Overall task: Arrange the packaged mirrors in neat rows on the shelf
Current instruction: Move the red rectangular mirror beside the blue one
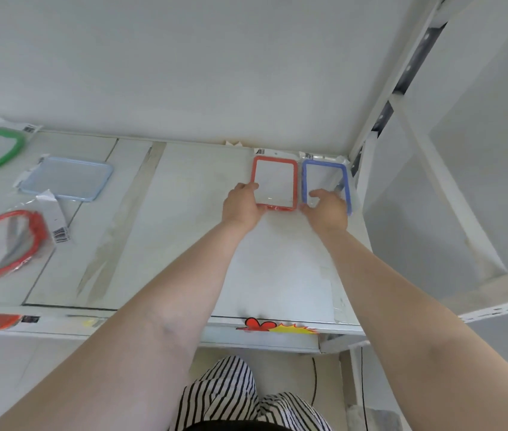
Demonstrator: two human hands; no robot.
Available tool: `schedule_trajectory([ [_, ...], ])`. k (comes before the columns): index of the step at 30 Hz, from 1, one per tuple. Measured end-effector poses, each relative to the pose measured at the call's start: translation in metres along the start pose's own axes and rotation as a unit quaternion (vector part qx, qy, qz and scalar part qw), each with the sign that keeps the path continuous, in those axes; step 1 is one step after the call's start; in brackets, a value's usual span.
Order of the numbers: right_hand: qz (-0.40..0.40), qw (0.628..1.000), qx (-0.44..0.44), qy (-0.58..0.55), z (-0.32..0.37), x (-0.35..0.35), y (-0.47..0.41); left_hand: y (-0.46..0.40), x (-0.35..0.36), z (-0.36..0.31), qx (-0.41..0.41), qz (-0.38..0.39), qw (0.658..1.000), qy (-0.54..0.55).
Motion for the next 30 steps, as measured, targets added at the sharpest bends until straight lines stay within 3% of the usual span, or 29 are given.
schedule_trajectory([
  [6, 0.125, 0.984, -0.125, 0.037, 0.062, 0.002, 0.063, 0.074, -0.054, 0.029, -0.041, 0.030, 0.998, -0.034],
  [12, 0.182, 0.955, -0.224, 0.067, 0.117, 0.040, 0.116, 0.134, -0.103, 0.081, -0.083, -0.002, 0.994, -0.065],
  [23, 0.213, 0.920, -0.308, 0.113, 0.218, 0.137, 0.237, 0.249, -0.183, 0.219, -0.126, -0.041, 0.989, -0.058],
  [30, 0.230, 0.922, -0.295, 0.101, 0.276, 0.217, 0.316, 0.314, -0.223, 0.328, -0.144, -0.043, 0.988, -0.043],
])
Point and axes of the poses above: each hand's wrist, its own y-axis away from the middle knuckle, its own x-axis out of the palm, z = x × y, the point moved 3 cm from there along -y, towards the middle knuckle, and after that the axes turned 5 degrees about z, right-handed, at the moved point
